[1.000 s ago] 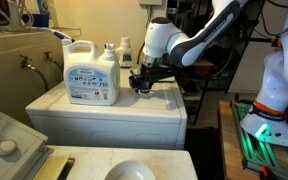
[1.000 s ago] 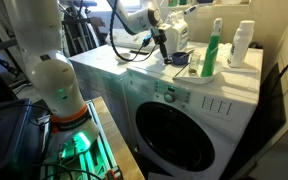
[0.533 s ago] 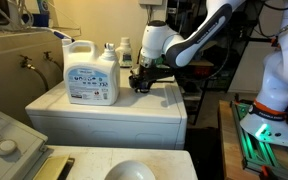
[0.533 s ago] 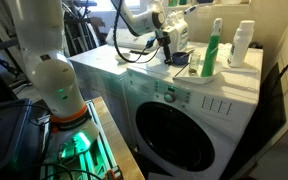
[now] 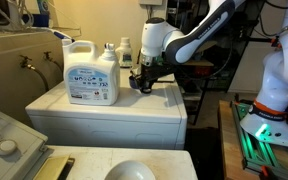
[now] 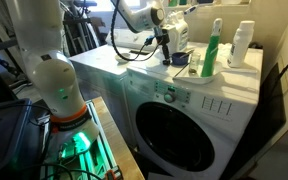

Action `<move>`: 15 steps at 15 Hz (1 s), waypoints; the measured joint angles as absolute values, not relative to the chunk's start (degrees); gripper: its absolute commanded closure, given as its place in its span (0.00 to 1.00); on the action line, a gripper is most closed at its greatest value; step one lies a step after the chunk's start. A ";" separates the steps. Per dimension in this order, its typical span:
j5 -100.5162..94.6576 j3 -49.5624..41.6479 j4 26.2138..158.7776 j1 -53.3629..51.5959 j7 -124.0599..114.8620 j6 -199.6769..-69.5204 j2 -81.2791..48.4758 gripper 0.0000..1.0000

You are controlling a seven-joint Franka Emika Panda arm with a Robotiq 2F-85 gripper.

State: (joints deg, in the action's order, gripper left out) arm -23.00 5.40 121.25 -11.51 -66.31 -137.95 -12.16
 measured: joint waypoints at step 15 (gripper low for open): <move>-7.22 7.03 120.27 -12.03 -57.14 -122.06 -10.07 0.71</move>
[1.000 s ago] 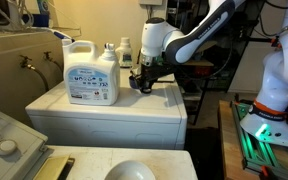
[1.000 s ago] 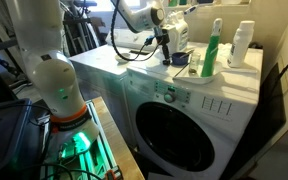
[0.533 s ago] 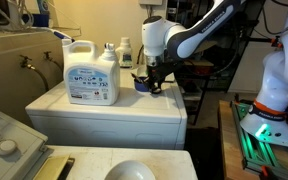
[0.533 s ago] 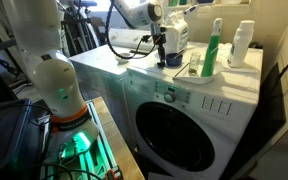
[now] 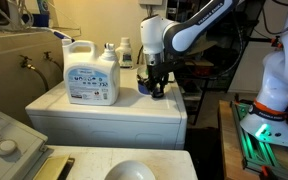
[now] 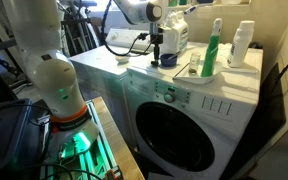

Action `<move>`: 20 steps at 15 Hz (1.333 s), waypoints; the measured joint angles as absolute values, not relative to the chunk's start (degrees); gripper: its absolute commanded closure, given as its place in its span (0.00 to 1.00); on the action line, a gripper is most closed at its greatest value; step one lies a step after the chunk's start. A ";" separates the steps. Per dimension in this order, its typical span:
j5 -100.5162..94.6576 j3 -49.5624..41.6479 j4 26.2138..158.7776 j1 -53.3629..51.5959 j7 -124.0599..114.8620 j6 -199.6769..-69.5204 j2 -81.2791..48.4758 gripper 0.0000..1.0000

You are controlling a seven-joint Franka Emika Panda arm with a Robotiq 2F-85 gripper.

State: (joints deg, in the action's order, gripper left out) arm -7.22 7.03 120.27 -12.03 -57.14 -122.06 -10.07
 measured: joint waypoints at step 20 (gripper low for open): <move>32.73 4.37 108.69 -4.63 -61.73 -106.52 -20.26 0.71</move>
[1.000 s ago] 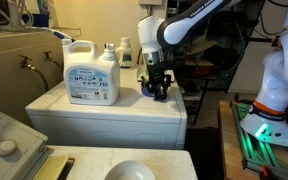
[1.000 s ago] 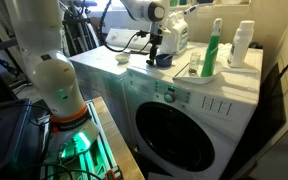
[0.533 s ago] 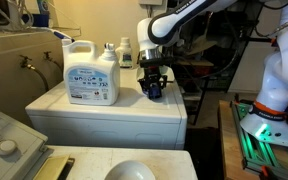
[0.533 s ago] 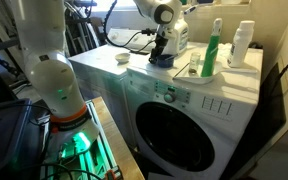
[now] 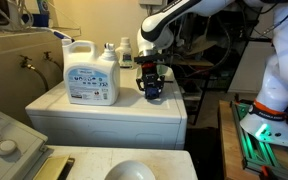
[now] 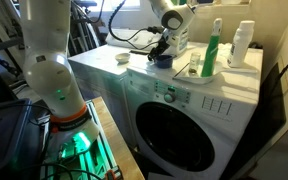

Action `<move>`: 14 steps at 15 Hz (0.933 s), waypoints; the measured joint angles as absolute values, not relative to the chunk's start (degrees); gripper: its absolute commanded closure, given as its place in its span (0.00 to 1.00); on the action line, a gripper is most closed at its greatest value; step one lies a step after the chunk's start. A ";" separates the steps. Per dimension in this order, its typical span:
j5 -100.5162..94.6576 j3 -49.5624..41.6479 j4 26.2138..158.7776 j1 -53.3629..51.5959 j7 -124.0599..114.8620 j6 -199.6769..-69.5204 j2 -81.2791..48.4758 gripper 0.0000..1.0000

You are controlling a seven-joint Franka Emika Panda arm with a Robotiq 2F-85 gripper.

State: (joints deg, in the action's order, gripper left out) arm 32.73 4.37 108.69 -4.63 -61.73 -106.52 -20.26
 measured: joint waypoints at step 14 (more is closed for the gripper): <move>11.51 3.86 111.40 -6.72 -62.11 -113.87 -2.81 0.71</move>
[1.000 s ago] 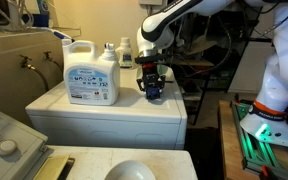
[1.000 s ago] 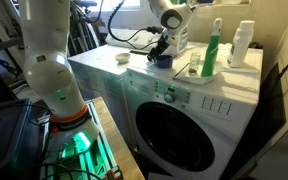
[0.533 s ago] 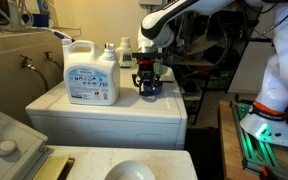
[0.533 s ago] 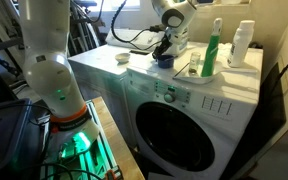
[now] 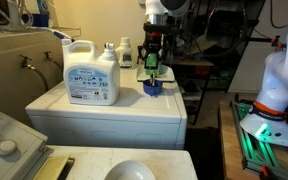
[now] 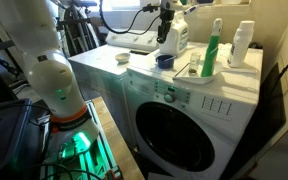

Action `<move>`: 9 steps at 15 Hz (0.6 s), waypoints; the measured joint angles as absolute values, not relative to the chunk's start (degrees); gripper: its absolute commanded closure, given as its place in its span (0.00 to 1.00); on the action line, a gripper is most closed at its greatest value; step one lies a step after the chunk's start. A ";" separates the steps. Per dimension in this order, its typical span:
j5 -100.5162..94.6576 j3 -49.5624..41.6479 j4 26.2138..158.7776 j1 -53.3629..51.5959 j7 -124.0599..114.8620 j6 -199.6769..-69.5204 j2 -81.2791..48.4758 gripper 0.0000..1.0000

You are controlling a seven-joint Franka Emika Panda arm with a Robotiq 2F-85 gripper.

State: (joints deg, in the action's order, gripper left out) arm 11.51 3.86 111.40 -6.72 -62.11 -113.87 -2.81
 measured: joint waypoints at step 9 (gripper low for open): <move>-11.15 1.63 114.08 -3.48 -82.80 -125.11 -1.39 0.71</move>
State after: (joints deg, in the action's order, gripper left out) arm -11.15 1.63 114.08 -3.48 -82.80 -125.11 -1.39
